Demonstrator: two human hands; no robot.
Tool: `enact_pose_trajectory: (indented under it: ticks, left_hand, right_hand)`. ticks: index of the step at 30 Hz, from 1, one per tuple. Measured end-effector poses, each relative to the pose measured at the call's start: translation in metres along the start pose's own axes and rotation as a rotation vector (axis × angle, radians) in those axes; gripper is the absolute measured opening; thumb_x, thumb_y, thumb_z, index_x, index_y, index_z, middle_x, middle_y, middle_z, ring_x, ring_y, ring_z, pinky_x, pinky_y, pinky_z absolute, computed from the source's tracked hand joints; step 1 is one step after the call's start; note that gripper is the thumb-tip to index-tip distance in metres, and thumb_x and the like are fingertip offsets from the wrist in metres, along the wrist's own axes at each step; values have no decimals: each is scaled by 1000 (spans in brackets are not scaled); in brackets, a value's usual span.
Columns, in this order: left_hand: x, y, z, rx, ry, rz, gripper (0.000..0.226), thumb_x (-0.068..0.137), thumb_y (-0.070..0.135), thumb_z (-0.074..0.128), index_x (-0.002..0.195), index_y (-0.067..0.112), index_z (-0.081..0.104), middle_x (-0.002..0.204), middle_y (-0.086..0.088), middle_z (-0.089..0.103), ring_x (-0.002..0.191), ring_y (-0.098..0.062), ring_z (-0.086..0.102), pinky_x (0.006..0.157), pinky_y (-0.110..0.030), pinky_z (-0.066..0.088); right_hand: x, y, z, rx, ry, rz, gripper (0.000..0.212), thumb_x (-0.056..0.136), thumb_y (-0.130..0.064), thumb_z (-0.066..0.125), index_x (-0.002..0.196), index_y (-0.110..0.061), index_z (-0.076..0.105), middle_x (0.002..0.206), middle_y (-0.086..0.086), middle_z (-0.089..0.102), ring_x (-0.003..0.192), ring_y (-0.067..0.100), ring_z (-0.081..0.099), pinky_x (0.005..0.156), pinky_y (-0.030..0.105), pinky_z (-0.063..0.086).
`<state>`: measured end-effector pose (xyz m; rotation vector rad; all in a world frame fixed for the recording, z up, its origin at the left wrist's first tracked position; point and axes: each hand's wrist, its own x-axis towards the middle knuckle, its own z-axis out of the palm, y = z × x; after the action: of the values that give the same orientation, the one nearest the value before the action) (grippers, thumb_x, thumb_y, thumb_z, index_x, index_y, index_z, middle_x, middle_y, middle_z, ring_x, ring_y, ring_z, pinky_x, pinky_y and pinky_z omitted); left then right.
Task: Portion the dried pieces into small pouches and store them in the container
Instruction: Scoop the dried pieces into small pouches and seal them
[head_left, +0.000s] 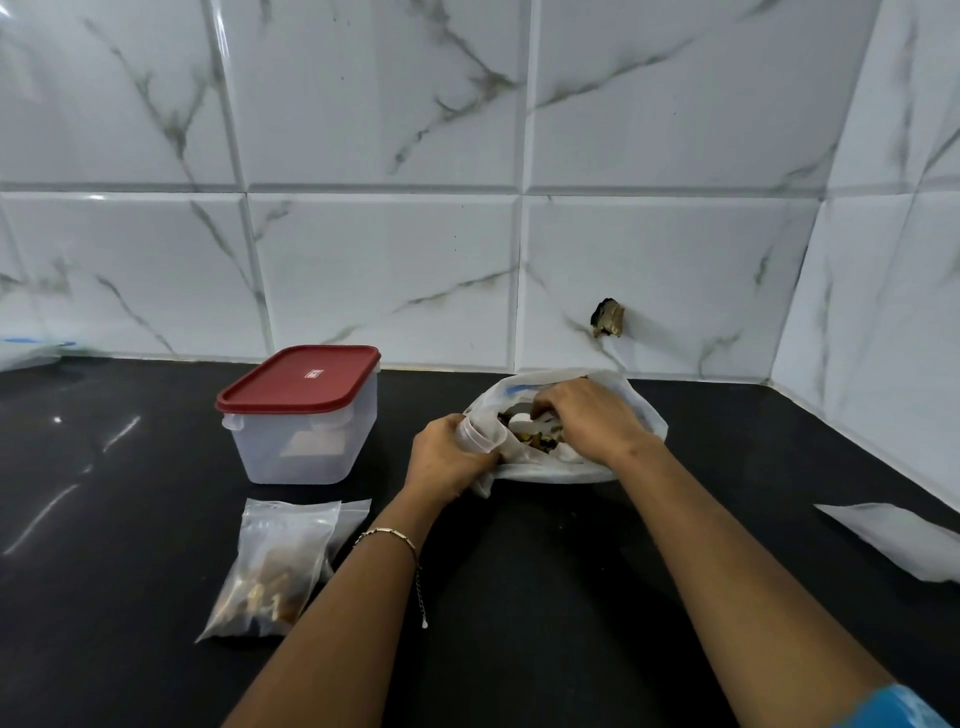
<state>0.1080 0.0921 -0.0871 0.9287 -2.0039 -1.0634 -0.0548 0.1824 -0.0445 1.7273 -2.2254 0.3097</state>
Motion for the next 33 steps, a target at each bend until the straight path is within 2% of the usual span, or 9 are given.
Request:
enact_pose_trajectory:
  ticks: [3, 7, 10, 14, 19, 22, 24, 27, 33]
  left_hand:
    - [-1, 1, 0, -11, 9, -8, 37, 75, 17, 79, 109, 14, 67, 93, 2, 70, 79, -1, 62, 61, -11, 45]
    - [-3, 2, -1, -14, 10, -6, 37, 75, 17, 79, 110, 13, 67, 93, 3, 69, 80, -3, 62, 62, -11, 44]
    - [-3, 1, -2, -19, 21, -6, 40, 73, 21, 81, 110, 14, 66, 95, 4, 69, 84, -6, 63, 69, -15, 46]
    - [-2, 0, -2, -6, 15, -34, 47, 72, 23, 82, 114, 15, 64, 103, 0, 69, 93, -13, 64, 82, -27, 52]
    - [0, 0, 0, -23, 1, -54, 50, 74, 20, 81, 120, 14, 60, 110, -3, 67, 97, -15, 62, 83, -26, 50]
    - [0, -1, 2, -24, -4, -61, 54, 75, 22, 81, 123, 13, 58, 114, -3, 65, 104, -17, 61, 86, -28, 51]
    - [1, -4, 2, -20, -1, -51, 54, 74, 25, 81, 122, 12, 60, 111, -3, 67, 101, -16, 62, 79, -24, 51]
    - [1, -6, 3, -26, 3, -48, 50, 73, 26, 82, 117, 13, 61, 106, -3, 67, 97, -15, 62, 73, -21, 48]
    - [2, -6, 6, -41, 19, -47, 43, 73, 26, 82, 108, 14, 58, 105, -3, 64, 96, -16, 61, 75, -26, 50]
  right_hand:
    - [-7, 9, -9, 5, 14, -8, 41, 89, 2, 52, 114, -26, 69, 113, -2, 68, 104, 16, 61, 87, 29, 50]
    - [-16, 11, -4, -163, 124, 19, 42, 88, 5, 51, 115, -22, 68, 102, 3, 67, 96, 22, 63, 71, 29, 45]
    - [-18, 12, 8, -182, 99, 67, 33, 88, 1, 57, 110, -20, 68, 99, 3, 66, 89, 21, 64, 71, 28, 49]
    - [-12, 18, 12, 80, 23, 183, 35, 90, -1, 55, 111, -25, 70, 110, -1, 67, 94, 17, 65, 85, 31, 53]
    - [-12, 27, 6, 399, -51, 308, 27, 89, -6, 60, 94, -29, 73, 109, -5, 69, 93, 11, 64, 85, 29, 52]
    - [-11, 27, 3, 516, -103, 374, 28, 90, -3, 56, 91, -24, 75, 84, -2, 69, 65, 12, 60, 62, 27, 49]
    - [-11, 26, 3, 676, -130, 456, 29, 89, 3, 55, 91, -18, 76, 69, 0, 67, 51, 11, 52, 50, 26, 42]
    - [-11, 24, 1, 849, -175, 556, 30, 90, 9, 51, 94, -9, 76, 66, 7, 67, 47, 9, 49, 44, 21, 37]
    - [-13, 21, -9, 897, -254, 605, 37, 90, 13, 41, 87, -5, 73, 68, 9, 59, 46, 9, 39, 35, 17, 28]
